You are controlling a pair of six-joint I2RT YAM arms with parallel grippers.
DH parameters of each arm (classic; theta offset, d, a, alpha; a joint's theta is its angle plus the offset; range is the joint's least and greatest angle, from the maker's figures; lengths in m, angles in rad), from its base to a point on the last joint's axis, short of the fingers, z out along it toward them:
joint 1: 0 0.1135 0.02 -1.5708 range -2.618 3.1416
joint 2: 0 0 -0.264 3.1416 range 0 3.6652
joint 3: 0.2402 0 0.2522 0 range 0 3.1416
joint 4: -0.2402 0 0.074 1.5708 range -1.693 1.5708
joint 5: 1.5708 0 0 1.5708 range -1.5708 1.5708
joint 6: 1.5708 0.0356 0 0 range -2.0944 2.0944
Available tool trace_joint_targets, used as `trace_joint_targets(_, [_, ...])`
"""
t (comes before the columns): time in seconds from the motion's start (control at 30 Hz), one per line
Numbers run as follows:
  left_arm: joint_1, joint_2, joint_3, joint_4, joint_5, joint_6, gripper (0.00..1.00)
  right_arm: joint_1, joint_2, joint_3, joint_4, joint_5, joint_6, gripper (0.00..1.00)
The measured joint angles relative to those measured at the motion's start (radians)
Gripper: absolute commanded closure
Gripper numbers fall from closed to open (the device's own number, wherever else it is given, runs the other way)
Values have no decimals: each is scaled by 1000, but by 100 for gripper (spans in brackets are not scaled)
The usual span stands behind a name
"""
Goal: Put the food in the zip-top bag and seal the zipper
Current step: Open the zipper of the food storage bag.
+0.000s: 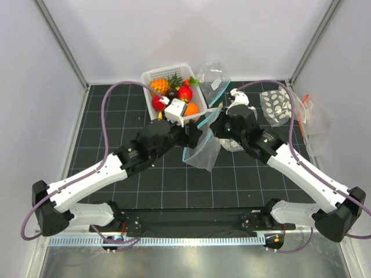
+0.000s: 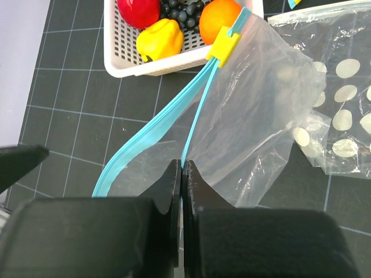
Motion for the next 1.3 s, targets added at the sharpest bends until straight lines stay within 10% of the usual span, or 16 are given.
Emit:
trace_joint_targets(0.27, [1,204,142,-110,-55,8,28,0,-17,0,-30,-34,-27,99])
trace_joint_targets(0.5, [10,266,156,-166,-87,-8,100,0,-48,1,-79,-39,-51,91])
trace_joint_targets(0.63, [14,265,174,-171,-96,-27,100,0,-71,1,-100,-38,-54,70])
trace_joint_targets(0.9, [14,220,168,-156,-123,-103,100,0,-73,0,-119,-45,-43,61])
trace_joint_targets(1.3, [14,148,129,-101,-169,-161,100,0,-62,16,-161,-18,-57,97])
